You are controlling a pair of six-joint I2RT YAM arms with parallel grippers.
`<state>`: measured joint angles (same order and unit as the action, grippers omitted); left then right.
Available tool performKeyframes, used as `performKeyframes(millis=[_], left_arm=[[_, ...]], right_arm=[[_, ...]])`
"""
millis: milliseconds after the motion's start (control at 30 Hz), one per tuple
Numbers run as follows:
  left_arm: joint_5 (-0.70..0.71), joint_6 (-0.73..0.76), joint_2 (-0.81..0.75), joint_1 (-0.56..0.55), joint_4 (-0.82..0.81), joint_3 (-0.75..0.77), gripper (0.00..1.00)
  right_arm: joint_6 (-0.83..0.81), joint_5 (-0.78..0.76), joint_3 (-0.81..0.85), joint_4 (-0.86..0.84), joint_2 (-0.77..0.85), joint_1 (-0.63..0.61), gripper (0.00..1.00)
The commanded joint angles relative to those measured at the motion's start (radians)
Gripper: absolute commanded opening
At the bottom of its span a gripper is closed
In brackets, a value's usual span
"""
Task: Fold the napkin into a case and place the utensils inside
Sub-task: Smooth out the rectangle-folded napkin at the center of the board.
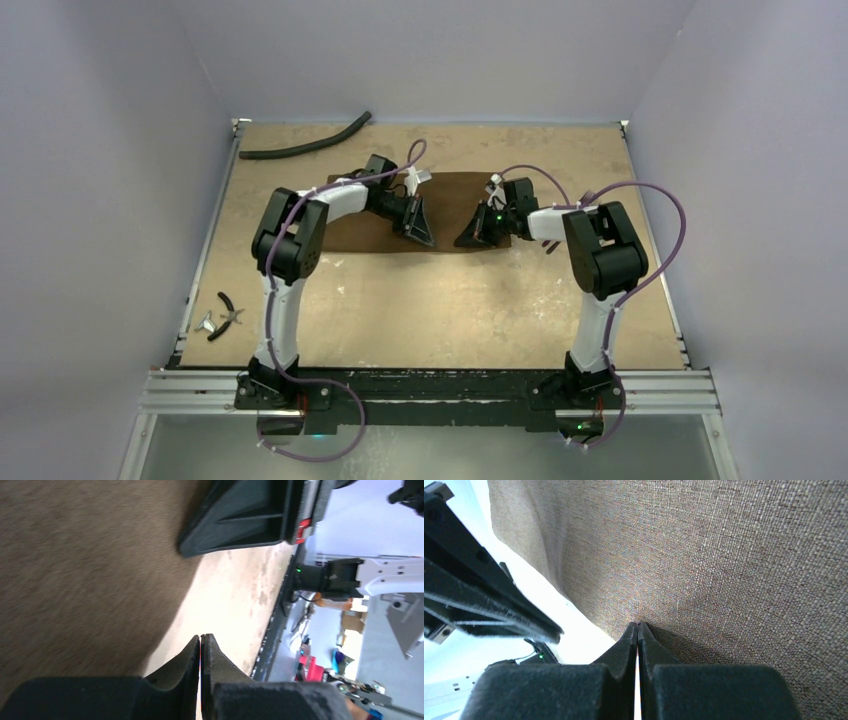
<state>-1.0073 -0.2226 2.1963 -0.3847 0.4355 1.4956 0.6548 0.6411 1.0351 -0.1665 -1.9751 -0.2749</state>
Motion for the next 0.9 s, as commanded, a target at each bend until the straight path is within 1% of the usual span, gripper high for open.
performKeyframes(millis=[0, 67, 200, 333, 367, 600, 733, 800, 867], left_arm=[[-0.13, -0.085, 0.031, -0.028, -0.067, 0.054, 0.04], [-0.12, -0.074, 0.082, -0.029, -0.03, 0.085, 0.03], [-0.045, -0.059, 0.122, -0.03, -0.025, 0.084, 0.03], [0.026, 0.029, 0.177, -0.021, 0.096, 0.131, 0.01], [0.035, 0.033, 0.185, -0.015, 0.106, 0.133, 0.01], [0.033, 0.056, 0.16, 0.043, 0.113, 0.093, 0.0], [0.046, 0.158, 0.147, 0.068, 0.212, 0.088, 0.0], [0.055, 0.233, 0.141, 0.082, 0.282, 0.089, 0.0], [0.062, 0.338, 0.14, 0.088, 0.368, 0.105, 0.01]], right_arm=[[-0.025, -0.04, -0.024, 0.036, 0.015, -0.001, 0.0], [-0.026, -0.044, -0.027, 0.039, 0.02, -0.001, 0.0], [-0.033, -0.061, -0.028, 0.054, 0.03, -0.002, 0.0], [-0.033, -0.066, -0.033, 0.056, 0.044, -0.002, 0.0], [-0.034, -0.068, -0.033, 0.057, 0.046, -0.001, 0.0], [-0.041, -0.078, -0.042, 0.07, 0.058, -0.001, 0.0], [-0.042, -0.084, -0.043, 0.074, 0.056, -0.002, 0.0], [-0.043, -0.086, -0.042, 0.071, 0.051, -0.002, 0.0], [-0.042, -0.087, -0.042, 0.073, 0.049, -0.001, 0.0]])
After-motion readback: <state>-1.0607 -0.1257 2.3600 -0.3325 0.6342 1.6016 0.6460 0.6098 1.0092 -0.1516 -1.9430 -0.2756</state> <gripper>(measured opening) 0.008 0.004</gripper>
